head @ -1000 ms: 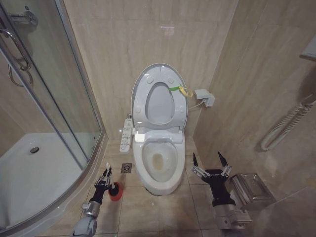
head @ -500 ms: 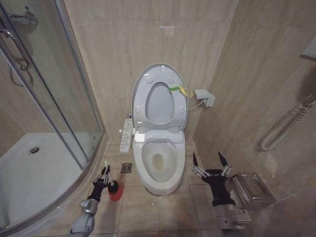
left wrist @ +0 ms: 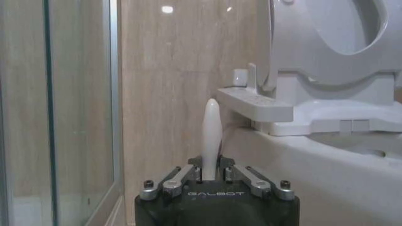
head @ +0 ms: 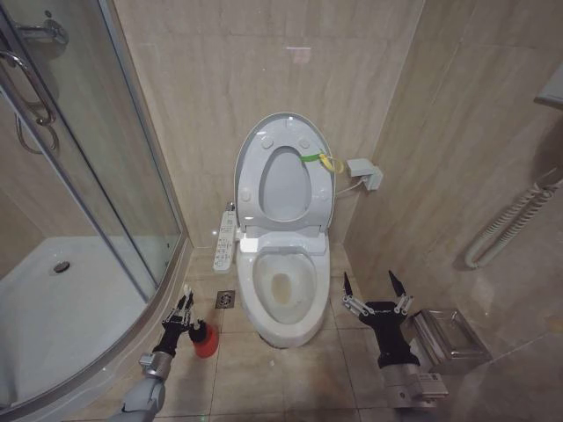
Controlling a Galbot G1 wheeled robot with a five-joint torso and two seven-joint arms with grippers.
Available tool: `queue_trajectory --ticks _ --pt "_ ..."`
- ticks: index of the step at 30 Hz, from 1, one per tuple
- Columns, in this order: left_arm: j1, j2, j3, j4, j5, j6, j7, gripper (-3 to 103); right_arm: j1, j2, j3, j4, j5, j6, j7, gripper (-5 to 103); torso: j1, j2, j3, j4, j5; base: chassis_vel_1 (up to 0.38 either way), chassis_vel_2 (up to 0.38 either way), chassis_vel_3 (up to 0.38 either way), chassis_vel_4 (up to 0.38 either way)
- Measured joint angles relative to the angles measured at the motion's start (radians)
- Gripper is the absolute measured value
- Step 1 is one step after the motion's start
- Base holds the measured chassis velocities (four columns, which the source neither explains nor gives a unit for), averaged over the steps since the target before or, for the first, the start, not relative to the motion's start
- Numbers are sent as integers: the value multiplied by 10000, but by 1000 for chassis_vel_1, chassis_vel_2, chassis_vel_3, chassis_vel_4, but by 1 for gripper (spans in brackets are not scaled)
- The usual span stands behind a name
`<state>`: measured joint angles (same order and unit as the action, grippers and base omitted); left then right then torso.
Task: Open the toilet lid, clean the toilet bowl with a toilet brush, close the toilet lid, and flush.
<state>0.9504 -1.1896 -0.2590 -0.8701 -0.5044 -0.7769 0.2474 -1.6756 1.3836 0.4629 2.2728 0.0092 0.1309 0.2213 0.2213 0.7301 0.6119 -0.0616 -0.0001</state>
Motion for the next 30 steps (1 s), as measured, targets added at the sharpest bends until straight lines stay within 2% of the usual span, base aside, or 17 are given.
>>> queue_trajectory --ticks 14,24,30 --pt "-147 -173 185 205 -9 -26 196 17 0 0 0 0 0 0 0 100 0 0 0 -1 0 0 0 0 0" --pt "-471 -287 159 1234 -125 -74 751 17 0 0 0 0 0 0 0 100 0 0 -1 -1 1 0 0 0 0" --pt "-545 -372 160 1472 -169 -58 921 17 -1 0 0 0 0 0 0 100 0 0 0 -1 1 0 0 0 0"
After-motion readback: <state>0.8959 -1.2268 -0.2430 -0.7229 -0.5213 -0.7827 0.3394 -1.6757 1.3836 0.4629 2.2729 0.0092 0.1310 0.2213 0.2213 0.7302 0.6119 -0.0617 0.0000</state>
